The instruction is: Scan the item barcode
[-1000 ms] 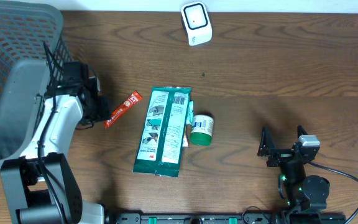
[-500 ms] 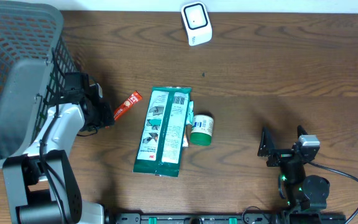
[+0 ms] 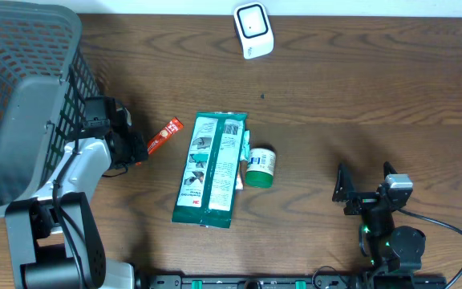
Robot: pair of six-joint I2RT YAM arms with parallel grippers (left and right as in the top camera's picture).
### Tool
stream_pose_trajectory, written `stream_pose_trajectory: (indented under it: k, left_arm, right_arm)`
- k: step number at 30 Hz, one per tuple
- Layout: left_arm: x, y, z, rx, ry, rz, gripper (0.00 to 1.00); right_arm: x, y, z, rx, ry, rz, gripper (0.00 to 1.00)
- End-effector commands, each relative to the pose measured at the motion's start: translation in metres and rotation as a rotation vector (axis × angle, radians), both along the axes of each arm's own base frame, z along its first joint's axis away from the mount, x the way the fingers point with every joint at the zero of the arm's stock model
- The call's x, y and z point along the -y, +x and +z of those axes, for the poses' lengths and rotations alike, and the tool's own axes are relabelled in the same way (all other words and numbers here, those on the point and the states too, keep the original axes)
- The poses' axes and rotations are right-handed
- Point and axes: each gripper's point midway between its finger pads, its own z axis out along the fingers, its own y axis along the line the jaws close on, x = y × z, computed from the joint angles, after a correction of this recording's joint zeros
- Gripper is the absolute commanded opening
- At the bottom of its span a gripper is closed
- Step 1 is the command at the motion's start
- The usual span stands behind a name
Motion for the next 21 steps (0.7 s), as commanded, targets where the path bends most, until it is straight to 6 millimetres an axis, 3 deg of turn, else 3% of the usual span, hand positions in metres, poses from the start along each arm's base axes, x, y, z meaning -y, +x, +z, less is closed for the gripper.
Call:
stream_pose_trajectory:
  k: [1,7,13,17,21]
  left_arm:
    - [-0.009,-0.002,-0.007,-0.017,0.035,0.027,0.35]
    - [-0.008,-0.006,-0.021,-0.06,0.029,0.029,0.34]
    - [-0.009,-0.004,-0.026,-0.061,0.028,0.034,0.15]
    - [-0.011,0.008,-0.009,0.006,0.036,0.035,0.08]
    - [-0.013,0.026,0.032,0.129,0.051,0.036,0.07]
  right_arm:
    - [0.002,0.0,-0.001,-0.004,0.011,-0.008,0.99]
    - [0.002,0.0,-0.001,-0.004,0.011,-0.008,0.99]
    - [0.002,0.0,-0.001,-0.004,0.011,-0.008,0.99]
    - [0.002,0.0,-0.001,-0.004,0.011,-0.008,0.99]
    - [0.002,0.0,-0.001,-0.004,0.011,-0.008,0.99]
